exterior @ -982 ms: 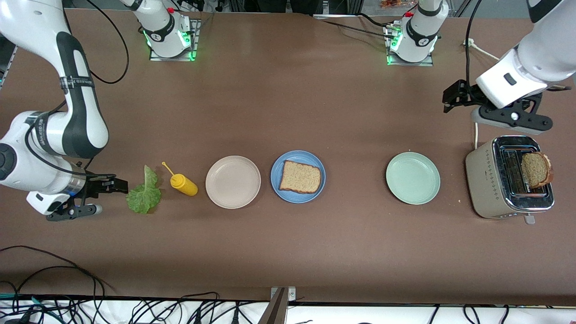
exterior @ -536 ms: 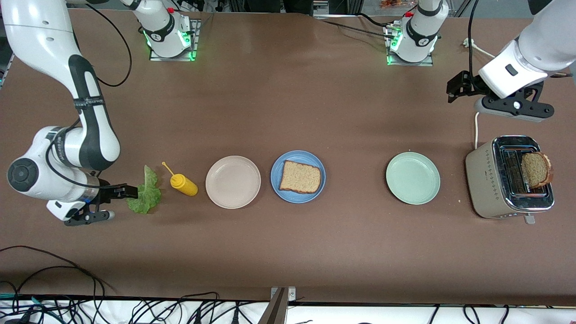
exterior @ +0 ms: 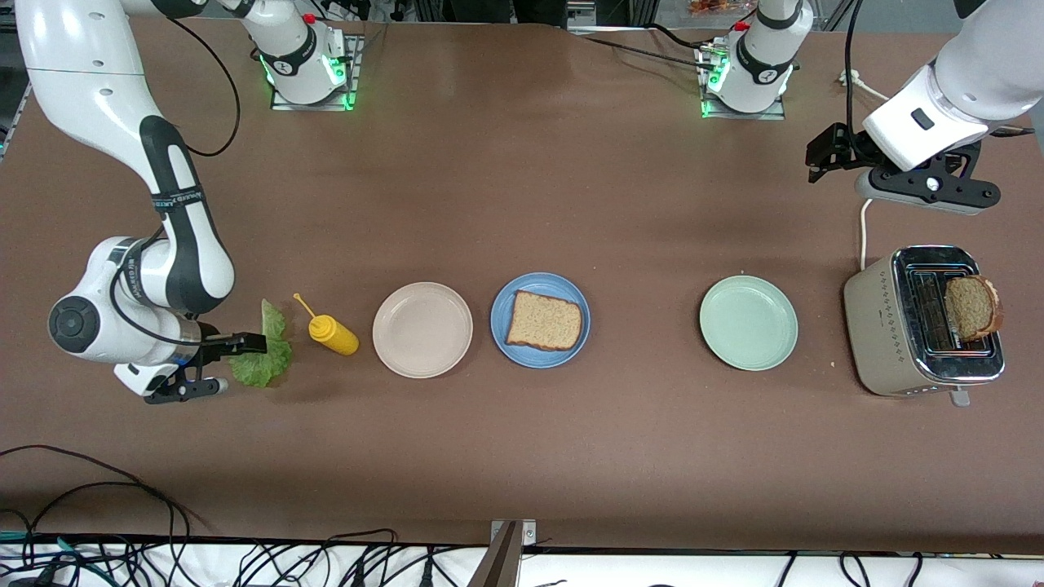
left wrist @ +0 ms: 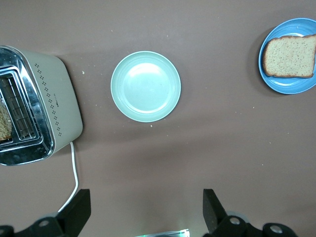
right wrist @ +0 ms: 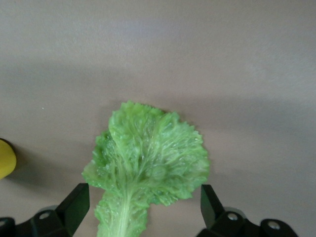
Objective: Make sandwich in blue plate with both arms
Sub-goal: 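Lower the right gripper onto the lettuce leaf while the left gripper withdraws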
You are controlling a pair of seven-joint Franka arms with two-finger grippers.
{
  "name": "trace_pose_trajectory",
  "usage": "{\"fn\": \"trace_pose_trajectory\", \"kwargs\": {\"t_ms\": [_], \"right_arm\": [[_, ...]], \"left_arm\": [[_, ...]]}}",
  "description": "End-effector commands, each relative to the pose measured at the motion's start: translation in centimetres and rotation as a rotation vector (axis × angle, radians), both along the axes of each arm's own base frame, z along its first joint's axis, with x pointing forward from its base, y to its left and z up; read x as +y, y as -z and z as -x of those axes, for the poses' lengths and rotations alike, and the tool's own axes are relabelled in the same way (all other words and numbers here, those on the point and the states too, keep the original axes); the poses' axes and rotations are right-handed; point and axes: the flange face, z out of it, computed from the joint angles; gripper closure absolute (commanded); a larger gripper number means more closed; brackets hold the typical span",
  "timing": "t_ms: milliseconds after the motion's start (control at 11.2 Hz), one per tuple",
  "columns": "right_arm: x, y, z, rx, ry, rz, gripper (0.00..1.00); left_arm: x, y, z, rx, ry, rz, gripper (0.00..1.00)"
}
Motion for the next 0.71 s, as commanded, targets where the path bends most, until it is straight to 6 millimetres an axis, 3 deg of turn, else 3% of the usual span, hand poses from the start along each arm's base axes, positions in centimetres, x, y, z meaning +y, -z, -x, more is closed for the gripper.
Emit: {"fn": "trace_pose_trajectory", "kwargs": {"t_ms": [0, 268, 446, 536, 625], "right_arm": [[0.3, 1.1, 2.8, -0.031, -0.006, -0.019, 0.0], [0.2, 1.8, 3.2, -0.03, -0.006, -0.017, 0.0], [0.1, 2.3, 3.2, -0.066, -0.087, -0.017, 0.31], [0.0, 2.8, 3.4, -0.074, -0.094, -0.015, 0.4], [0.0, 3.1, 3.4, -0.074, -0.095, -0.013, 0.41]], "left_arm": [[0.2, -0.2, 0.3, 0.009, -0.022, 0.05, 0.0], [0.1, -0.2, 0.3, 0.014, -0.024, 0.069, 0.0], [0.3, -0.1, 0.2, 0.012, -0.025, 0.058, 0.0], [0.4, -0.2, 0.2, 0.01, -0.03, 0.058, 0.0], [0.5, -0.3, 0.1, 0.007, -0.033, 0.059, 0.0]]}}
